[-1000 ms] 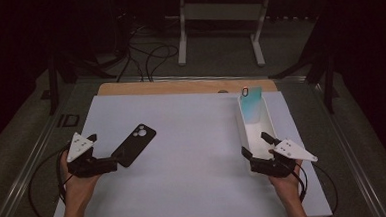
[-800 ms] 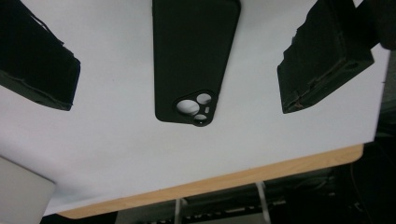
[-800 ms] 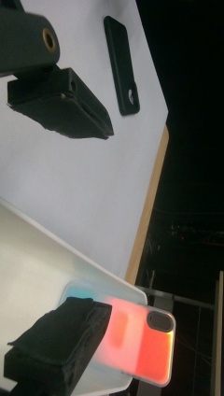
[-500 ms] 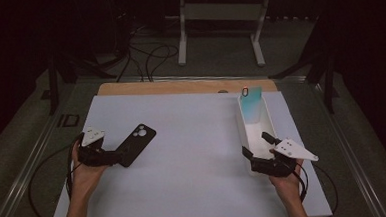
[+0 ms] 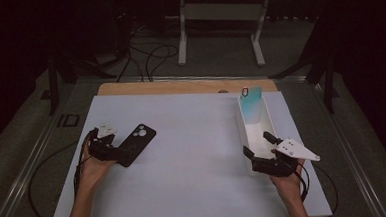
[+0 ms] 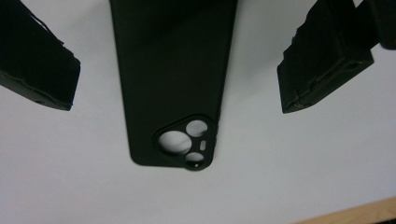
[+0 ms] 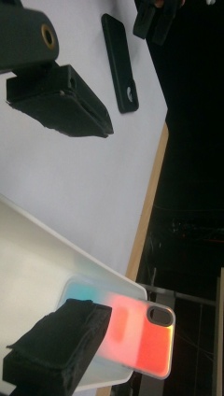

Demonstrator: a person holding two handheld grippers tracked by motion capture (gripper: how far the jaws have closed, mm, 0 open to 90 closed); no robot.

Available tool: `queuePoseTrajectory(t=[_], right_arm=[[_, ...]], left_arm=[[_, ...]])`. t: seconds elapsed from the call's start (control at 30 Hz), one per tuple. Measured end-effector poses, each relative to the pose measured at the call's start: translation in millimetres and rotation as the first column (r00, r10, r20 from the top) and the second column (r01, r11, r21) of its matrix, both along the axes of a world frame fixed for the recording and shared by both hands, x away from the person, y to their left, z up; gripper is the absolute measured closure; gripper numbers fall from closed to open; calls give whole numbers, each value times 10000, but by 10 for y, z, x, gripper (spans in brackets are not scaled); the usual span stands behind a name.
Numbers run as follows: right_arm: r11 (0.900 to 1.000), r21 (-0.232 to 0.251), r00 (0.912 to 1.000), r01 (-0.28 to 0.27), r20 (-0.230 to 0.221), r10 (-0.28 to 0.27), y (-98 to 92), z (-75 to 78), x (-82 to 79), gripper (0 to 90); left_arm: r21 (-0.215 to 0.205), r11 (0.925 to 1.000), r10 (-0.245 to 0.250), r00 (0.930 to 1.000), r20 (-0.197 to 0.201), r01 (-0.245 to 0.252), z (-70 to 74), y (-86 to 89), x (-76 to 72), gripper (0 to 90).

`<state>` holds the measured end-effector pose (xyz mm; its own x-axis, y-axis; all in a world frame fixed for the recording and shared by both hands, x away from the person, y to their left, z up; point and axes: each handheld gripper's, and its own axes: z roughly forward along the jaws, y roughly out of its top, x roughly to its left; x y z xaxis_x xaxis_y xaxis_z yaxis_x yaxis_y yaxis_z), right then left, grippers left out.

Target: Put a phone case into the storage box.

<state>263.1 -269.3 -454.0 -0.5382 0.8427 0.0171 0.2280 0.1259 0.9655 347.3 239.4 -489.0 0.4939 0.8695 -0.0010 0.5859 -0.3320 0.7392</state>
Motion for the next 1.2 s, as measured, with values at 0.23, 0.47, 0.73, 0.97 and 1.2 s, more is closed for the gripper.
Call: queuePoseTrajectory(t=[0.23,0.47,0.73,0.97,1.2], right_arm=[[10000,15,9999,99,-44,-99,-8,8,0,100],[10000,-8,10000,19,-87,-19,4,8,-1,95],[10000,-21,9999,-6,-116,5,7,5,-1,95],[10000,-74,9999,-55,-157,54,21,-2,1,96],[9999,-144,9997,0,-229,-3,21,-12,6,96]], left_arm=[[207,9998,87,9994,-344,-80,-76,-9,60,0],[349,9994,14,9975,-713,11,-162,-58,99,0],[739,9971,-99,9932,-1164,186,-256,-117,131,0],[963,9951,-77,9887,-1497,223,-306,-147,143,0],[1096,9939,113,9841,-1774,84,-356,-153,160,0]])
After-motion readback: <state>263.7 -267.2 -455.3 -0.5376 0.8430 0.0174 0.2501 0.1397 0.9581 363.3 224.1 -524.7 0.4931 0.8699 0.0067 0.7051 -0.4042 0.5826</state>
